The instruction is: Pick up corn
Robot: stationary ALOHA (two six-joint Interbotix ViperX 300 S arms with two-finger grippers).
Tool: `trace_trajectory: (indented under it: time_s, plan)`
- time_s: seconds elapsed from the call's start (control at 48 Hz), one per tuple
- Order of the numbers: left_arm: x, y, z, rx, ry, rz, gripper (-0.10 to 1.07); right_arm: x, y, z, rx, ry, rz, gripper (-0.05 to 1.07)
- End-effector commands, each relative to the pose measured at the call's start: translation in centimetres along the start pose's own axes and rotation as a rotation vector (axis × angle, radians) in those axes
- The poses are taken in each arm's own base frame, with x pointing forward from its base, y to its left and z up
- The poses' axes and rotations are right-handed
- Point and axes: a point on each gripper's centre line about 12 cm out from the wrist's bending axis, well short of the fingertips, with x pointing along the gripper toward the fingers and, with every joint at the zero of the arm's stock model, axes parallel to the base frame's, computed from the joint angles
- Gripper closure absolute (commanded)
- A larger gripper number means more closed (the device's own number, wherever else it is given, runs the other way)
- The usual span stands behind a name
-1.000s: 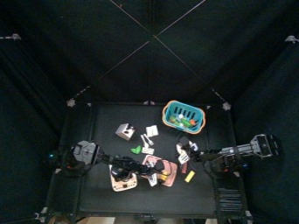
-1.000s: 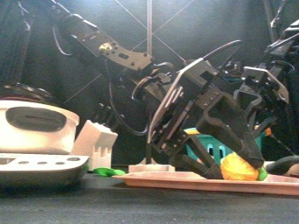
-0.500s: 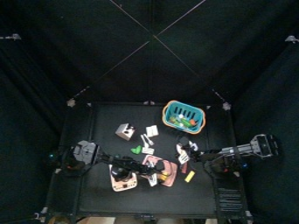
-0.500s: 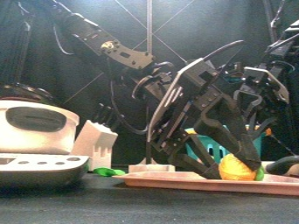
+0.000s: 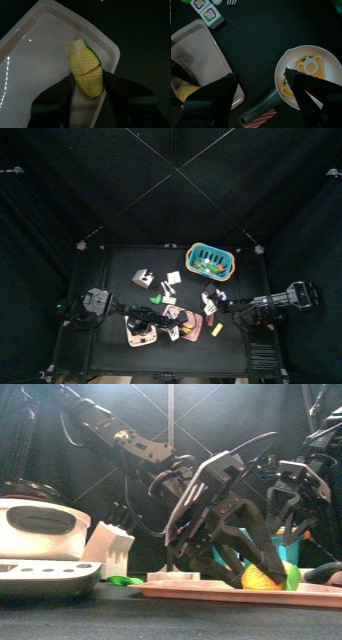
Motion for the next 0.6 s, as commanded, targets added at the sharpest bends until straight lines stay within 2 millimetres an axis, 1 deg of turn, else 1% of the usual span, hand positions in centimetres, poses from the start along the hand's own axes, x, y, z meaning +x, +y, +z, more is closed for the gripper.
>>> trace_trajectory:
  time_s: [0.0, 0.083, 0.208, 0.417, 0.583]
  plan:
    - [-2.0, -1.2, 1.9, 0.030, -0.056, -0.028, 0.36, -0.3, 0.3, 0.4, 0.008, -0.013, 0.015, 0.01]
    - [-2.8, -1.3, 2.3, 0.060, -0.069, -0.032, 0.36, -0.3, 0.4, 0.5, 0.008, -0.016, 0.017, 0.01]
    - [-3.3, -1.2, 2.3, 0.072, -0.071, -0.030, 0.36, -0.4, 0.5, 0.6, 0.008, -0.017, 0.019, 0.01]
    - [-3.3, -1.2, 2.3, 0.071, -0.073, -0.029, 0.36, -0.4, 0.5, 0.7, 0.011, -0.018, 0.020, 0.01]
    - [-3.7, -0.8, 2.9, 0.072, -0.094, -0.027, 0.37, -0.4, 0.6, 0.7, 0.009, -0.019, 0.023, 0.01]
